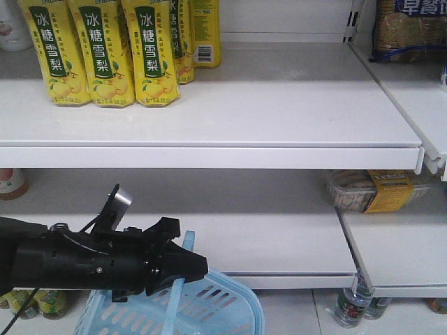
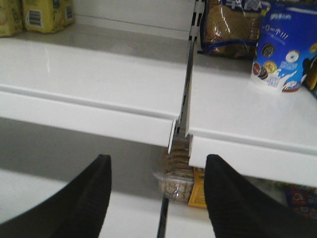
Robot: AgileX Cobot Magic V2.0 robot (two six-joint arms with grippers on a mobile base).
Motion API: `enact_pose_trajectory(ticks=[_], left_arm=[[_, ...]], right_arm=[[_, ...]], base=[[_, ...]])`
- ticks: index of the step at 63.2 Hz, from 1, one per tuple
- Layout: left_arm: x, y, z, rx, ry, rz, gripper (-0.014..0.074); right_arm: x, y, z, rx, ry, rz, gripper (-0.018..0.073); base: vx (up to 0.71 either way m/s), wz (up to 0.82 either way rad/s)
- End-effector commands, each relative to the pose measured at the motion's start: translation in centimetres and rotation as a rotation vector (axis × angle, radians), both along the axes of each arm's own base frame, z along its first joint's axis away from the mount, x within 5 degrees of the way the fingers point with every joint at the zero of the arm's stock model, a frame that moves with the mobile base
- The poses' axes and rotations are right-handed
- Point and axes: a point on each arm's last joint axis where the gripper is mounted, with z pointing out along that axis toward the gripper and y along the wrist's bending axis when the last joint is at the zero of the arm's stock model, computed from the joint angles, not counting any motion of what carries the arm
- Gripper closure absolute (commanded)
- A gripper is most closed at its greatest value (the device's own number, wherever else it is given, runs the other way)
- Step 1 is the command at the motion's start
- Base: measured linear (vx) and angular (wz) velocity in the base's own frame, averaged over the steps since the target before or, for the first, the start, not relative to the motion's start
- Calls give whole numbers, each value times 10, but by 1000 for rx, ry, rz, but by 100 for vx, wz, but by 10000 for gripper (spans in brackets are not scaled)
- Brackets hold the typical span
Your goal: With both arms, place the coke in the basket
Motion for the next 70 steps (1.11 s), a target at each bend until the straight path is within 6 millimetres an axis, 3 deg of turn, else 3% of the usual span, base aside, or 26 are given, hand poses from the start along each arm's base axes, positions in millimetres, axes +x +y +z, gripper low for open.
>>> enact_pose_trajectory(ticks=[1,11,25,54,63,70], left_arm=[[0,-4,28,-139,-29,5,603],[0,-4,28,-139,-29,5,603],[0,-4,28,-139,-29,5,603],[0,-4,28,-139,-29,5,603],[0,-4,28,-139,-29,5,603],[0,-4,28,-139,-29,5,603]], right_arm=[[-4,2,1,59,-145,28,144],[-11,4,-13,68,-245,68,144],[-8,6,-38,69,-208,84,144],[-7,8,-49,70,-216,103,203],[-7,8,-49,69,-216,103,284],[-7,8,-49,66,-217,104,408]], base=[[0,0],[0,0],[0,0],[0,0],[0,0],[0,0]])
